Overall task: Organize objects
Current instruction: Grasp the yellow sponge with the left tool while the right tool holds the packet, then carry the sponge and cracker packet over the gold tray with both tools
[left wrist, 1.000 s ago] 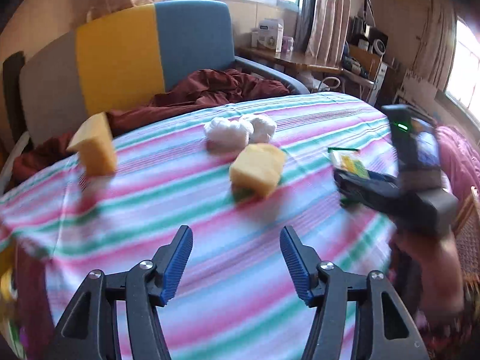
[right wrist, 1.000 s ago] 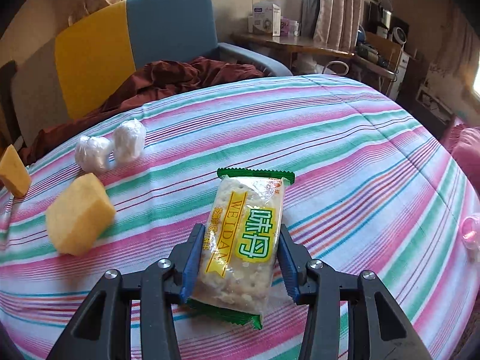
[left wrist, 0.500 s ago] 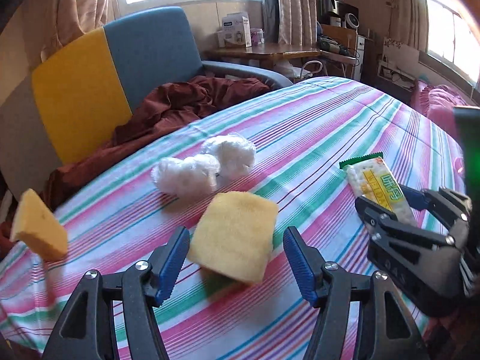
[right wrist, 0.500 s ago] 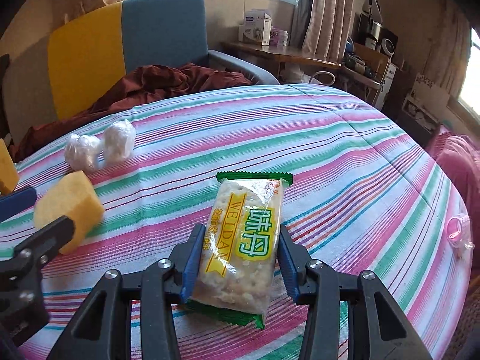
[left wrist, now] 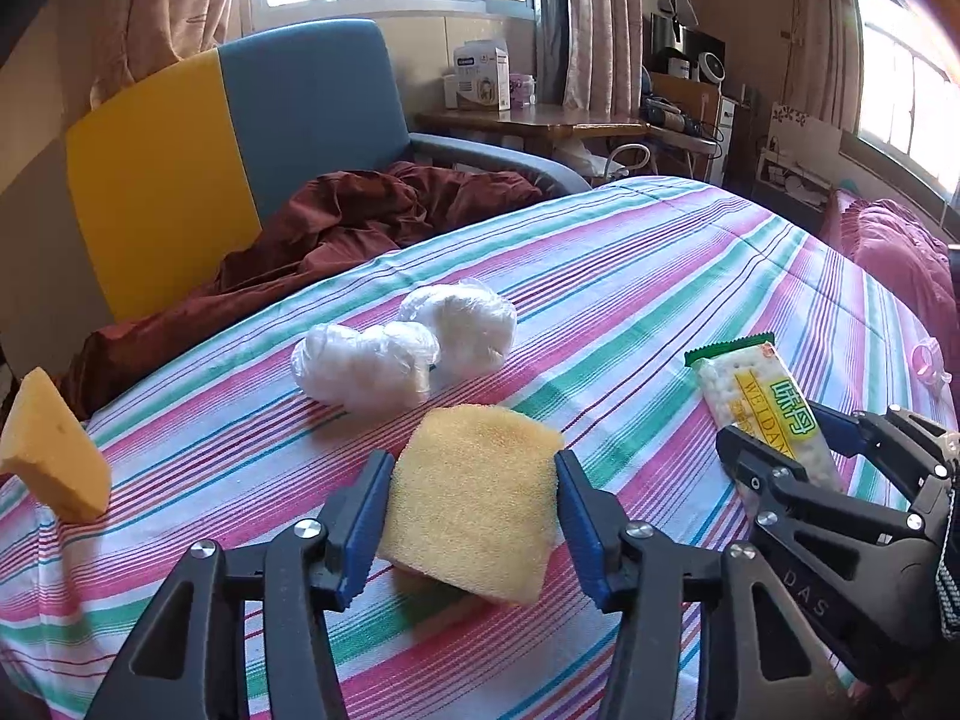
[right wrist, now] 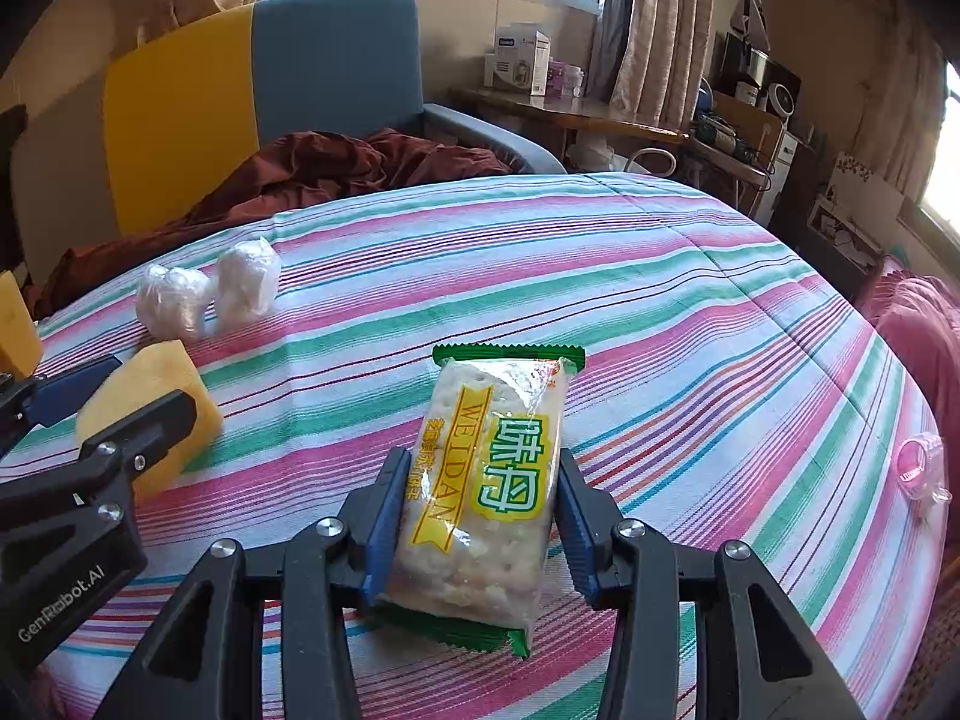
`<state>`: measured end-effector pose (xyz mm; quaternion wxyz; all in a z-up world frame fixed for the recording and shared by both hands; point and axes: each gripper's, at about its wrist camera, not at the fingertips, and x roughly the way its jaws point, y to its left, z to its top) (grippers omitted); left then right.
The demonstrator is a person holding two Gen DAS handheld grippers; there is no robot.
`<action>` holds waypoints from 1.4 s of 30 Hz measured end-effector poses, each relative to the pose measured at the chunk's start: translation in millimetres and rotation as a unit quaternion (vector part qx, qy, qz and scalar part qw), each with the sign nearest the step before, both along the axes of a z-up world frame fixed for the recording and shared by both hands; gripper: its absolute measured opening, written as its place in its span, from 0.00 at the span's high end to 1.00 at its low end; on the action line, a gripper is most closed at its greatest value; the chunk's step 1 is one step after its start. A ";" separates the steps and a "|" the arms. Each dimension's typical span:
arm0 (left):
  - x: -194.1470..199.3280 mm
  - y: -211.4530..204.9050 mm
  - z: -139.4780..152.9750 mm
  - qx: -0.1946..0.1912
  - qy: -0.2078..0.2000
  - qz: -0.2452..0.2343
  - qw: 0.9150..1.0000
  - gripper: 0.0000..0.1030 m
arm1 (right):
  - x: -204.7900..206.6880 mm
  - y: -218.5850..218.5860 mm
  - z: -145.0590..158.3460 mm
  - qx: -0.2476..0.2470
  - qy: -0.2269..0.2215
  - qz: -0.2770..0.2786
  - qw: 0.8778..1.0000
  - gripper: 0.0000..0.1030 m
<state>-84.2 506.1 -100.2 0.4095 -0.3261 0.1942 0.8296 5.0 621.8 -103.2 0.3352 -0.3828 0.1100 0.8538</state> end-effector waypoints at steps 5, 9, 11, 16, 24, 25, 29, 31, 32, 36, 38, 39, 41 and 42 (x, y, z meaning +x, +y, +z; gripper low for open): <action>17.7 -12.2 8.0 0.012 0.044 0.008 0.999 0.50 | 0.7 -1.2 0.7 0.003 0.003 0.001 1.000 0.55; 26.9 -29.6 13.6 0.023 0.054 0.024 0.998 0.50 | 1.4 -4.8 3.5 0.013 0.008 0.004 1.000 0.55; 31.2 -40.8 15.6 0.029 0.053 0.031 0.998 0.50 | 0.5 -9.3 5.1 0.023 0.007 0.008 1.000 0.55; 46.8 -74.4 22.3 0.050 0.058 0.062 0.995 0.50 | 4.7 -23.2 14.8 0.053 0.025 0.019 0.998 0.55; 81.1 -123.3 26.8 0.077 0.057 0.066 0.993 0.50 | 18.7 -52.5 23.2 0.060 0.046 0.051 0.996 0.55; 84.1 -128.5 26.9 0.079 0.057 0.069 0.993 0.50 | 20.1 -57.5 23.2 0.061 0.045 0.055 0.996 0.55; 90.1 -145.8 29.0 0.085 0.052 0.083 0.992 0.50 | 26.4 -82.0 25.4 0.071 0.046 0.077 0.993 0.55; 92.9 -157.1 31.9 0.090 0.047 0.093 0.991 0.50 | 28.9 -93.2 25.5 0.073 0.045 0.090 0.992 0.55; 94.5 -162.6 33.9 0.093 0.043 0.097 0.990 0.50 | 30.3 -99.6 25.5 0.075 0.044 0.098 0.991 0.55; 99.7 -191.8 43.6 0.110 0.021 0.116 0.987 0.50 | 34.1 -121.5 26.4 0.082 0.044 0.129 0.987 0.55; 103.6 -208.7 51.0 0.120 0.020 0.122 0.985 0.50 | 33.7 -131.5 25.9 0.084 0.040 0.145 0.985 0.55; 104.9 -214.6 53.6 0.123 0.020 0.125 0.984 0.50 | 33.8 -135.4 25.9 0.085 0.038 0.152 0.984 0.55; 106.2 -231.2 61.5 0.132 0.022 0.132 0.982 0.50 | 33.5 -143.3 25.6 0.082 0.034 0.166 0.982 0.55; 105.6 -239.1 64.2 0.134 0.024 0.139 0.981 0.50 | 33.8 -147.2 25.8 0.080 0.033 0.172 0.981 0.55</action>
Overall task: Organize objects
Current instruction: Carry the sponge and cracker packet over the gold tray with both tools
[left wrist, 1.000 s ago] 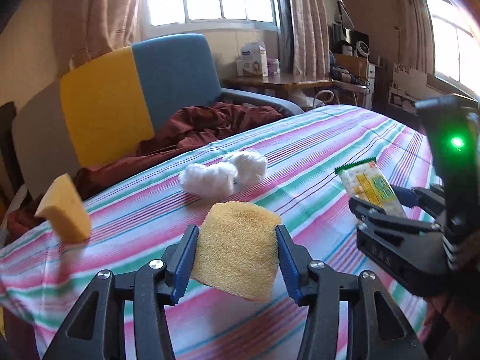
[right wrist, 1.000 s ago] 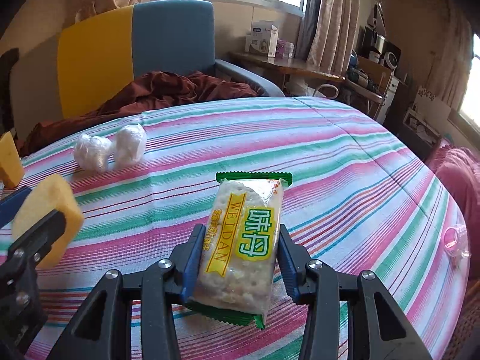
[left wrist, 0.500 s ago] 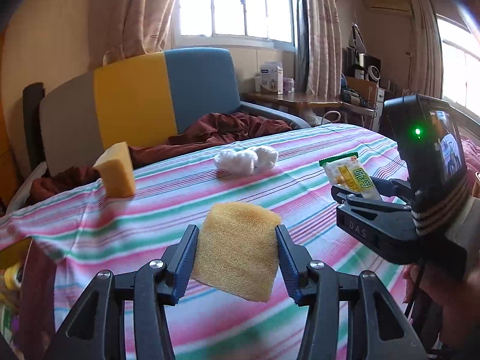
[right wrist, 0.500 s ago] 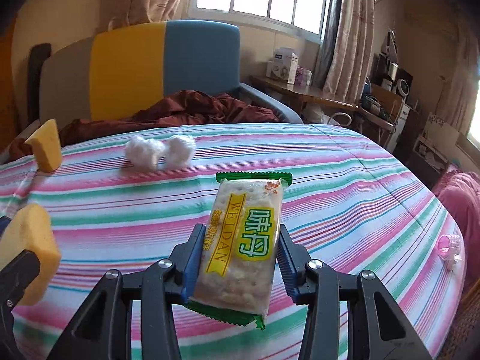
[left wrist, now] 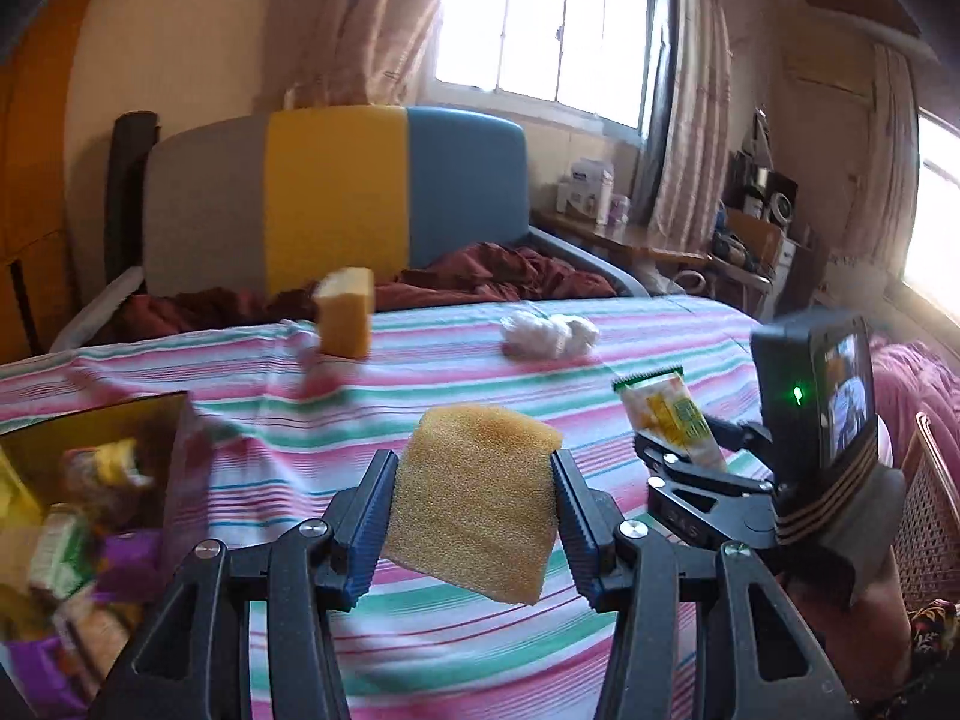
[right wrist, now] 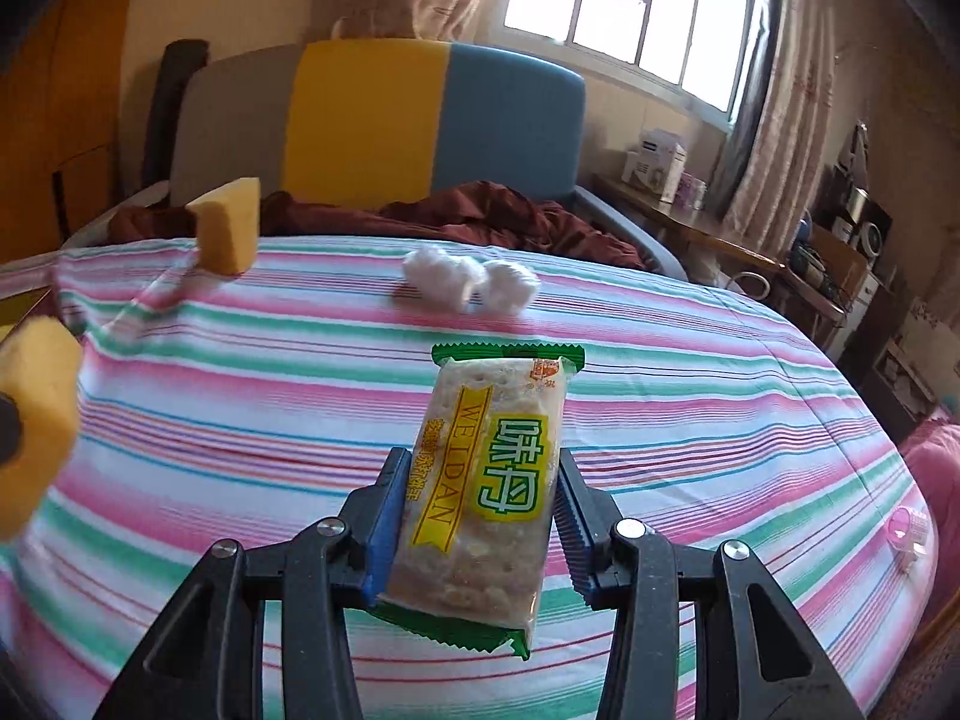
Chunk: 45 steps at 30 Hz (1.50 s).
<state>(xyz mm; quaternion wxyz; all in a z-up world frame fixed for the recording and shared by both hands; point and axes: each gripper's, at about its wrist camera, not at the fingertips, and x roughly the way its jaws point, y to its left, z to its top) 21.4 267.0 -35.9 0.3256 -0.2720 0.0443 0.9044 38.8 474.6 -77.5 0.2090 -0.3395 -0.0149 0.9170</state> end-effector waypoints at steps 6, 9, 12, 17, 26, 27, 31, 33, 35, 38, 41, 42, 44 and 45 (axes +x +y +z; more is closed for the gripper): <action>-14.9 -54.7 8.9 0.017 -0.020 0.048 0.999 0.50 | 4.9 -20.2 3.4 -0.009 -0.005 0.019 1.000 0.55; -22.5 -78.6 12.5 0.025 -0.027 0.072 0.997 0.50 | 6.6 -32.9 2.9 -0.013 -0.008 0.029 0.999 0.55; -30.8 -106.0 17.3 0.034 -0.032 0.096 0.994 0.50 | 8.1 -43.5 2.0 -0.022 -0.012 0.039 0.999 0.55; -53.9 -155.5 23.0 0.043 -0.042 0.147 0.987 0.50 | 12.7 -59.4 4.6 -0.042 -0.013 0.052 0.998 0.55; -106.8 -236.0 16.3 0.055 -0.107 0.225 0.967 0.50 | 19.8 -105.0 32.0 -0.091 0.014 0.106 0.990 0.55; -111.2 -242.5 13.4 0.057 -0.115 0.233 0.964 0.50 | 20.5 -112.1 34.7 -0.096 0.017 0.115 0.988 0.55; -127.5 -268.9 1.4 0.053 -0.146 0.260 0.953 0.50 | 21.9 -142.8 43.9 -0.117 0.023 0.156 0.980 0.55; -134.0 -276.7 -3.3 0.052 -0.155 0.269 0.949 0.50 | 22.4 -158.0 47.8 -0.127 0.025 0.178 0.976 0.55; -142.9 -282.5 -7.7 0.050 -0.165 0.274 0.946 0.50 | 22.9 -171.7 52.0 -0.135 0.026 0.198 0.971 0.55; -156.9 -289.7 -15.9 0.056 -0.188 0.280 0.940 0.50 | 23.0 -190.6 56.9 -0.142 0.025 0.229 0.963 0.55; -169.1 -294.8 -26.7 0.052 -0.210 0.290 0.932 0.50 | 24.7 -209.6 60.5 -0.135 0.023 0.256 0.957 0.55; -172.4 -296.0 -30.2 0.052 -0.218 0.290 0.930 0.49 | 25.1 -213.2 61.3 -0.134 0.024 0.261 0.956 0.55; -177.5 -298.6 -34.8 0.044 -0.225 0.304 0.925 0.45 | 26.9 -221.9 63.4 -0.135 0.024 0.273 0.952 0.55; -178.1 -299.0 -35.4 0.038 -0.225 0.312 0.922 0.44 | 27.6 -225.8 64.2 -0.133 0.024 0.278 0.951 0.55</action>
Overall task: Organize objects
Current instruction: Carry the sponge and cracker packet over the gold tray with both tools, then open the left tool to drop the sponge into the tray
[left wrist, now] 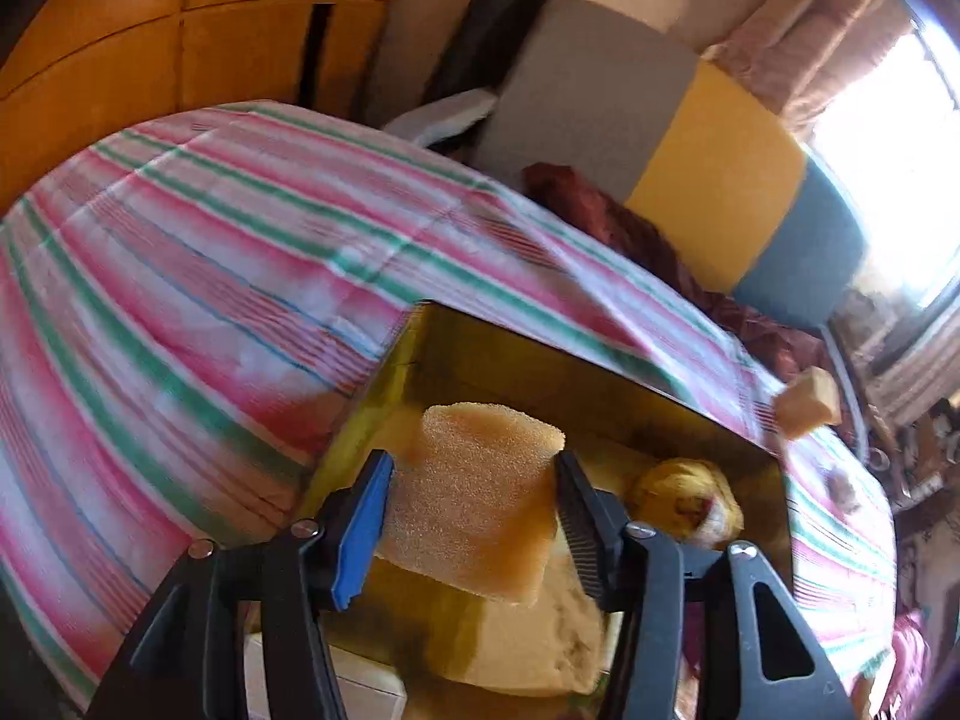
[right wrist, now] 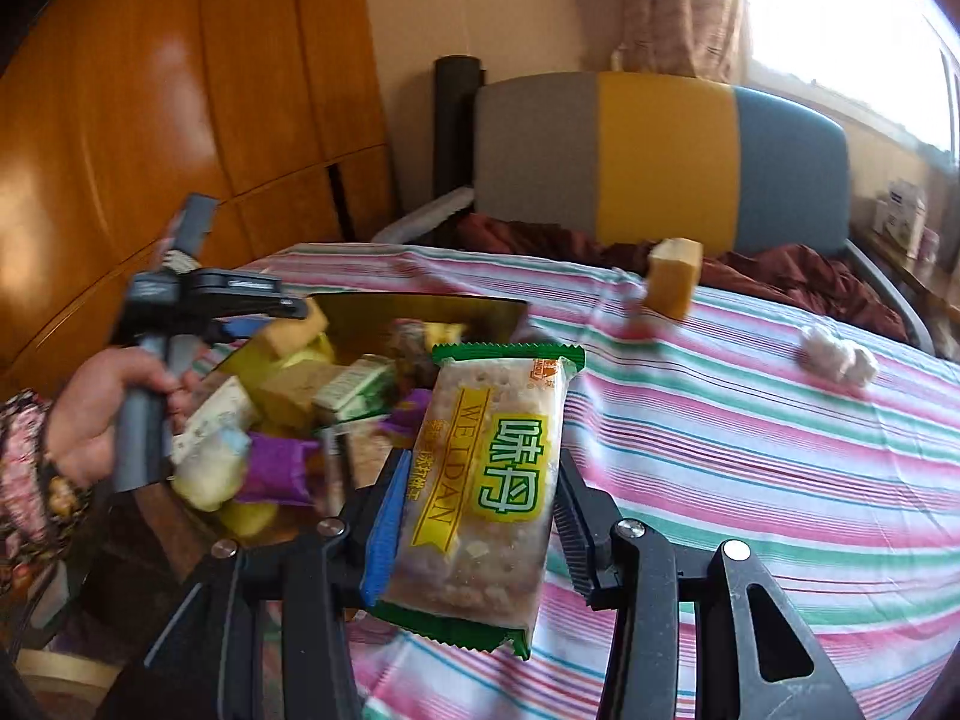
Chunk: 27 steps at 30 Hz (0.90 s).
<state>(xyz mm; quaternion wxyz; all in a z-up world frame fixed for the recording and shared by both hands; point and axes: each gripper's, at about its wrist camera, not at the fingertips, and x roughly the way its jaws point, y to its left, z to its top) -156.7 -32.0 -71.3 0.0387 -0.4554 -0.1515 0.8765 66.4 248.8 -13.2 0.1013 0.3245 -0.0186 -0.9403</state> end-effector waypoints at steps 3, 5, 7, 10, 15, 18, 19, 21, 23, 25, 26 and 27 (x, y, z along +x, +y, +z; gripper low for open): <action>0.2 0.1 0.0 -0.014 0.000 0.000 1.000 0.37 | 1.3 -12.0 1.1 0.010 0.004 0.019 1.000 0.55; 4.3 0.0 2.9 -0.011 0.009 -0.007 1.000 0.33 | 1.8 -19.6 0.7 0.017 0.005 0.030 0.999 0.55; 8.1 -1.1 7.7 -0.006 0.021 -0.010 1.000 0.26 | 1.8 -25.7 0.2 0.018 0.002 0.040 0.999 0.55; 22.9 -6.5 21.7 -0.004 0.055 0.002 0.998 0.26 | -0.2 -32.9 -2.2 0.019 -0.004 0.052 0.998 0.55; 52.2 -15.0 42.6 -0.011 0.104 0.032 0.994 0.26 | -2.4 -48.8 -7.6 0.020 -0.018 0.092 0.995 0.55; 66.8 -18.6 50.2 -0.001 0.120 0.037 0.992 0.26 | -5.5 -55.7 -11.5 0.012 -0.034 0.110 0.993 0.55; 71.9 -19.8 52.1 0.001 0.124 0.039 0.992 0.26 | -6.7 -58.4 -12.7 0.011 -0.038 0.114 0.993 0.55; 80.1 -21.9 55.2 0.008 0.128 0.039 0.991 0.26 | -7.4 -63.8 -15.2 0.019 -0.042 0.120 0.992 0.55; 85.7 -22.6 57.0 0.013 0.132 0.041 0.990 0.26 | -8.0 -68.8 -17.0 0.025 -0.044 0.128 0.991 0.55; 89.9 -23.2 57.9 0.012 0.134 0.044 0.990 0.26 | -9.2 -71.7 -18.5 0.029 -0.047 0.133 0.990 0.55; 92.4 -23.4 58.1 0.009 0.135 0.047 0.990 0.26 | -10.7 -73.5 -19.6 0.031 -0.050 0.135 0.989 0.55; 94.0 -23.9 57.9 0.006 0.135 0.051 0.989 0.26 | -12.5 -75.0 -20.5 0.032 -0.053 0.137 0.989 0.55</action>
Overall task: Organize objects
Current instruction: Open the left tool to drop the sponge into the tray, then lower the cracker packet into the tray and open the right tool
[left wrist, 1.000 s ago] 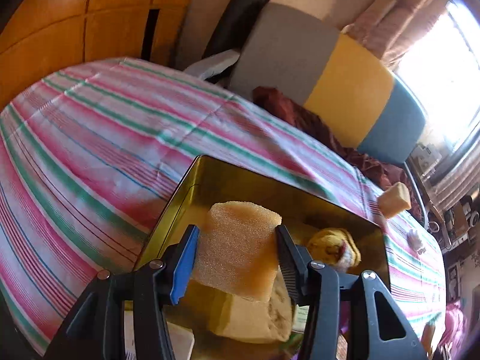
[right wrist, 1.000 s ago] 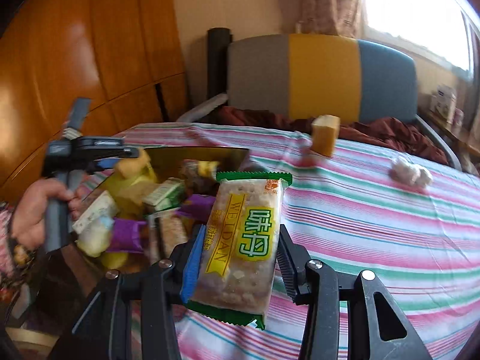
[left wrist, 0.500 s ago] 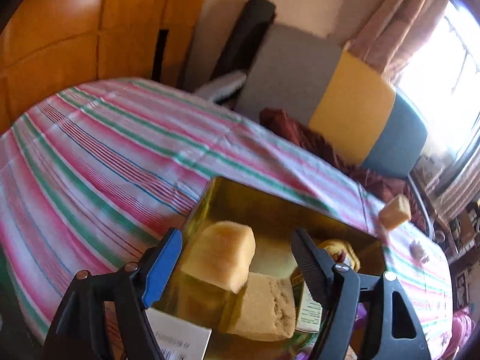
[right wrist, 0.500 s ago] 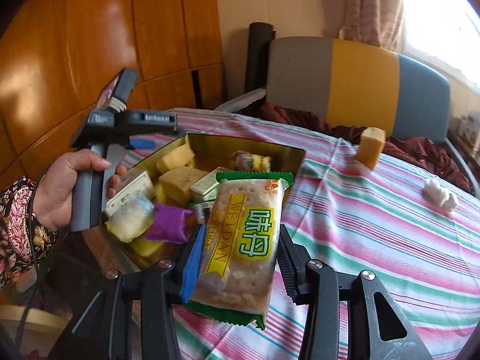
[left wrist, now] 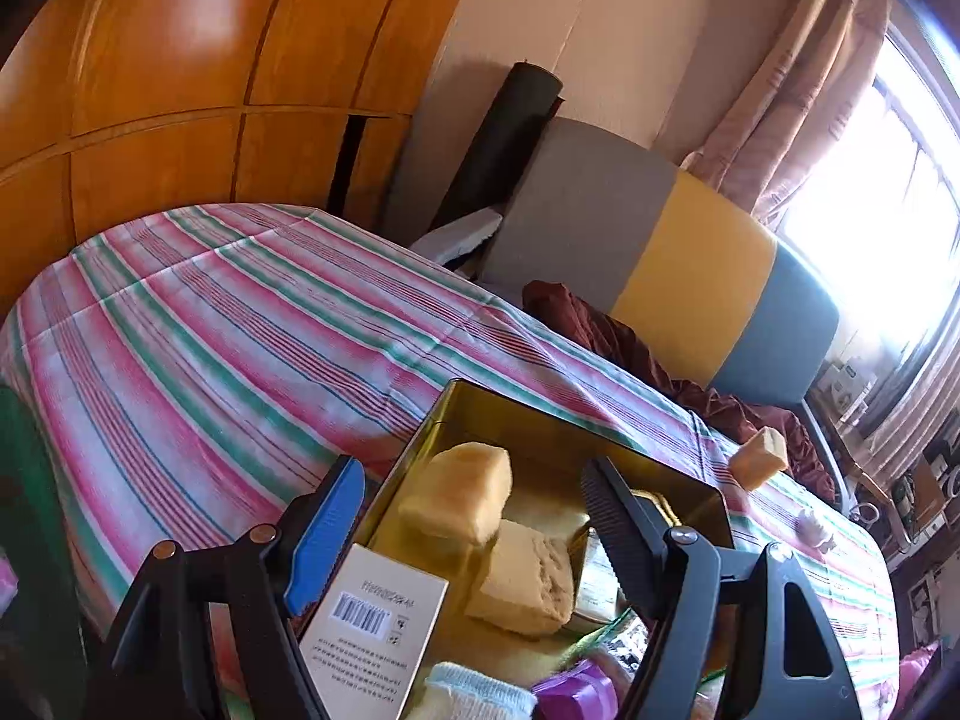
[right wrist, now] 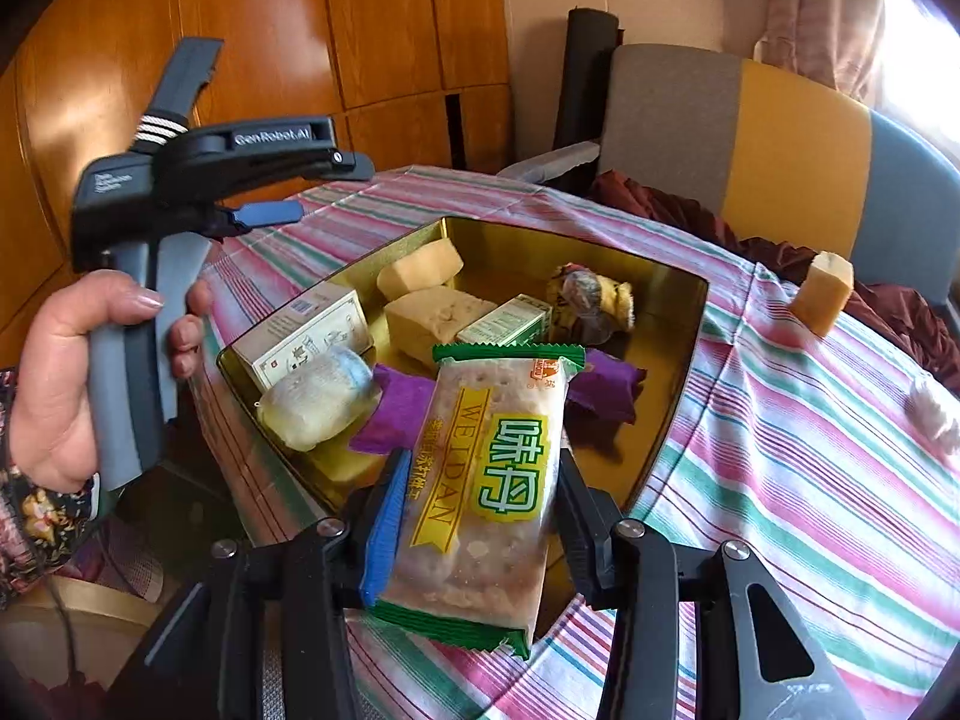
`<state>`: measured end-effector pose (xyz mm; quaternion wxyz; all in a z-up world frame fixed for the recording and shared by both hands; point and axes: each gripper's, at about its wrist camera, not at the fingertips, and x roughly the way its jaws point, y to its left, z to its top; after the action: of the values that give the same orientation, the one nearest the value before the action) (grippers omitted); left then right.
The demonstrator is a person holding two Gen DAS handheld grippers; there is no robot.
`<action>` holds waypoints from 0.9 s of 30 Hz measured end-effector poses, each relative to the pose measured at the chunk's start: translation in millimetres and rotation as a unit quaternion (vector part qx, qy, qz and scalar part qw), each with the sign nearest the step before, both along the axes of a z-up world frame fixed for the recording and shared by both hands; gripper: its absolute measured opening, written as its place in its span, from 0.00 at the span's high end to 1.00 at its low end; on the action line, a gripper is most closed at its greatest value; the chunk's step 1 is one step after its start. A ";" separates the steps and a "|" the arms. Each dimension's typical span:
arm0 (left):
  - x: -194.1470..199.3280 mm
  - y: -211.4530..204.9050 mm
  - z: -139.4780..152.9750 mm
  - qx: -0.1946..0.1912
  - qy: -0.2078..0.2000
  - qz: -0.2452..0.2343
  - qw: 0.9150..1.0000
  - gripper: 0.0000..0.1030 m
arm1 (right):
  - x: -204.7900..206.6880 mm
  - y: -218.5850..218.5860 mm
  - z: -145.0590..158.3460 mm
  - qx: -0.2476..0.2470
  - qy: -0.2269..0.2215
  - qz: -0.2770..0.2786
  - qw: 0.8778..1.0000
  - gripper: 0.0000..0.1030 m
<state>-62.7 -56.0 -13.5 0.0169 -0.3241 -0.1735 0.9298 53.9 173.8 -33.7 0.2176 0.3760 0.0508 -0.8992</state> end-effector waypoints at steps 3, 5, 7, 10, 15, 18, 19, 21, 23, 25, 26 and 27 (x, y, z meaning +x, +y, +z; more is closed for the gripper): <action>2.9 -3.4 -0.2 -0.005 -0.006 0.020 1.000 0.26 | -8.5 -5.0 -4.0 0.007 -0.008 0.000 1.000 0.55; 3.0 -5.5 -0.7 0.001 -0.010 0.026 1.000 0.26 | -16.0 -9.9 -6.8 0.021 -0.014 -0.006 1.000 0.55; 4.4 -6.9 -0.6 0.005 -0.009 0.028 1.000 0.26 | -22.4 -16.7 -10.5 0.028 -0.026 0.000 0.999 0.54; 7.5 -7.0 0.7 0.005 -0.004 0.031 0.999 0.26 | -27.7 -25.9 -14.2 0.021 -0.039 0.011 0.999 0.52; 10.3 -2.8 3.1 0.005 0.003 0.026 1.000 0.26 | -25.9 -19.1 -8.9 -0.037 -0.049 0.010 0.998 0.49; 11.3 1.2 3.5 0.005 0.004 0.021 1.000 0.26 | -20.9 -15.7 -5.1 -0.017 -0.033 0.004 0.999 0.49; 11.4 3.5 3.3 0.004 0.003 0.019 1.000 0.26 | -19.8 -14.7 -4.5 -0.011 -0.030 0.003 0.999 0.49; 13.1 6.9 3.2 0.004 0.004 0.016 1.000 0.26 | -19.2 -13.0 -4.8 -0.008 -0.029 0.002 1.000 0.49; 14.1 10.8 3.1 0.001 0.003 0.009 1.000 0.26 | -19.5 -12.6 -6.1 -0.009 -0.032 0.001 0.999 0.49; 16.0 14.5 3.7 -0.005 0.005 0.006 1.000 0.26 | -20.7 -13.5 -7.5 -0.003 -0.031 -0.004 0.999 0.49; 16.5 15.3 4.3 -0.007 0.006 0.006 1.000 0.26 | -21.7 -14.8 -8.4 0.004 -0.033 -0.010 0.999 0.49; 17.0 16.6 4.6 -0.009 0.007 0.004 1.000 0.26 | -22.2 -15.1 -9.0 0.007 -0.034 -0.012 0.999 0.49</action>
<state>-45.7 -39.4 -8.9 0.0109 -0.3173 -0.1660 0.9336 31.7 158.7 -42.7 0.2059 0.4082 0.0454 -0.8882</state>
